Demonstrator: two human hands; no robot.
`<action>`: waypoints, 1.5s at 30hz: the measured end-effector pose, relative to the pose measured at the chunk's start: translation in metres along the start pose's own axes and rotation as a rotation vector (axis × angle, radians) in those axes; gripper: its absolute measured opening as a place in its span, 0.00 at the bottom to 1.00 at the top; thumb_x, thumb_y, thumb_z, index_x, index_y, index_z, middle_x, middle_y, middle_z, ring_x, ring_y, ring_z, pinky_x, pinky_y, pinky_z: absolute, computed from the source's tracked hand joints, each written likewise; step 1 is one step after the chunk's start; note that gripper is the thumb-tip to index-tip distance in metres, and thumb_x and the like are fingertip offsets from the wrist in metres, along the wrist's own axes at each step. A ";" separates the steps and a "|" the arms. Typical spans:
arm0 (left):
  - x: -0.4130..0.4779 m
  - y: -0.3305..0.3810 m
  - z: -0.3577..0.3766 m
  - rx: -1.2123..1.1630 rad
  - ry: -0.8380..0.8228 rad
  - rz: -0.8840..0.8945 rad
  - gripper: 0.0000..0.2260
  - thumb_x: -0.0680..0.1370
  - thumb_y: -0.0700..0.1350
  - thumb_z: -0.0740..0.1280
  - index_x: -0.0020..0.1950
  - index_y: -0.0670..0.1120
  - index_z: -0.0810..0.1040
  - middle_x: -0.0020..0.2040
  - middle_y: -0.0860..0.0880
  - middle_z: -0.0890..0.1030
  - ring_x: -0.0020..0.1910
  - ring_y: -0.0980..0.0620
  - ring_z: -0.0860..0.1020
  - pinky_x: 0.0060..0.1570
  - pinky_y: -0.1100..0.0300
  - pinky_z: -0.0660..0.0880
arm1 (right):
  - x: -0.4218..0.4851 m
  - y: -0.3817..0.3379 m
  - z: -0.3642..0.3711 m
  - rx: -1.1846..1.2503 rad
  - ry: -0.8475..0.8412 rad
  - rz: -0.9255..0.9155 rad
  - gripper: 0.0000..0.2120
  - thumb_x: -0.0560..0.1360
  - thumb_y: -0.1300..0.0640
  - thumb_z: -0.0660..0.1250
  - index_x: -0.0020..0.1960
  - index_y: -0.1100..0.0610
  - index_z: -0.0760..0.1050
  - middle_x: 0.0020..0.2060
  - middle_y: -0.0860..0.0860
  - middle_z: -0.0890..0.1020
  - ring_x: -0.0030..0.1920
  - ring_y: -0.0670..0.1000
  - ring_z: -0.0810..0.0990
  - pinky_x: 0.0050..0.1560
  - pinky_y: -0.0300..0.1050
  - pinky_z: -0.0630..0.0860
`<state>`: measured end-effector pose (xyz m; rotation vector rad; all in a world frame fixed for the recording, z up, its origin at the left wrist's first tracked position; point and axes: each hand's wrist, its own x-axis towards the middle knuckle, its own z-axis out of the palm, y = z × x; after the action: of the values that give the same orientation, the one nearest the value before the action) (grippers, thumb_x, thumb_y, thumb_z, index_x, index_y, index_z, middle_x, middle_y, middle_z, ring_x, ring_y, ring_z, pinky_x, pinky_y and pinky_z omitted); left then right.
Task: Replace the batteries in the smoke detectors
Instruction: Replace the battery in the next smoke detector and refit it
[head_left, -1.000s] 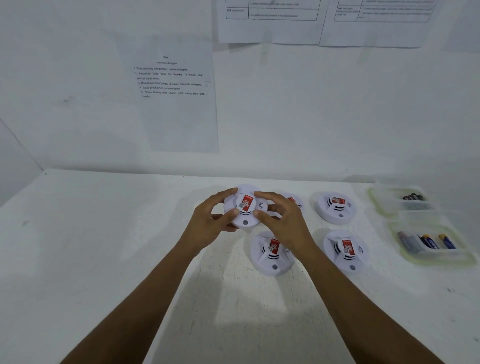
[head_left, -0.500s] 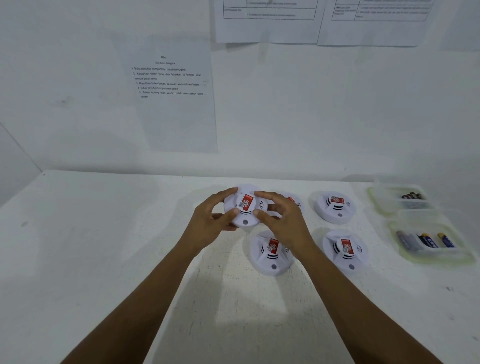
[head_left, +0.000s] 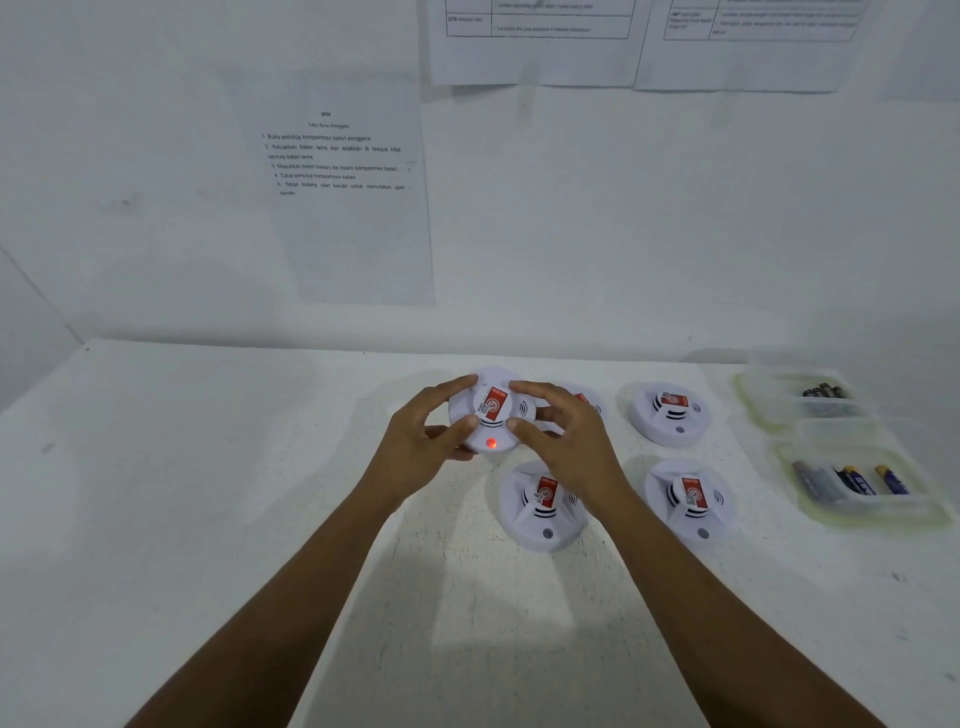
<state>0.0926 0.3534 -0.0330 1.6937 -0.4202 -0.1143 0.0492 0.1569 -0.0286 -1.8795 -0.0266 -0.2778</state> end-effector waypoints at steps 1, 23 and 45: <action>0.000 0.000 0.000 0.000 -0.001 -0.001 0.21 0.76 0.44 0.70 0.69 0.49 0.74 0.65 0.49 0.77 0.54 0.46 0.82 0.45 0.48 0.83 | 0.000 0.000 0.000 0.000 -0.001 0.002 0.18 0.75 0.55 0.73 0.64 0.49 0.78 0.60 0.45 0.81 0.57 0.45 0.81 0.58 0.45 0.80; 0.003 -0.007 0.000 0.088 0.002 0.051 0.22 0.76 0.48 0.69 0.69 0.49 0.74 0.66 0.49 0.76 0.56 0.49 0.80 0.50 0.54 0.82 | -0.001 -0.002 -0.002 0.006 0.001 0.006 0.18 0.75 0.56 0.73 0.64 0.50 0.78 0.59 0.43 0.81 0.56 0.43 0.81 0.58 0.39 0.78; 0.007 -0.015 -0.002 0.117 -0.006 0.081 0.23 0.75 0.48 0.69 0.69 0.49 0.73 0.66 0.49 0.76 0.59 0.51 0.79 0.55 0.59 0.79 | 0.004 -0.001 -0.001 -0.055 -0.017 -0.031 0.18 0.75 0.56 0.73 0.64 0.50 0.78 0.61 0.45 0.79 0.59 0.46 0.80 0.59 0.40 0.78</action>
<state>0.1031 0.3543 -0.0462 1.7888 -0.5074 -0.0358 0.0528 0.1560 -0.0270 -1.9372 -0.0601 -0.2860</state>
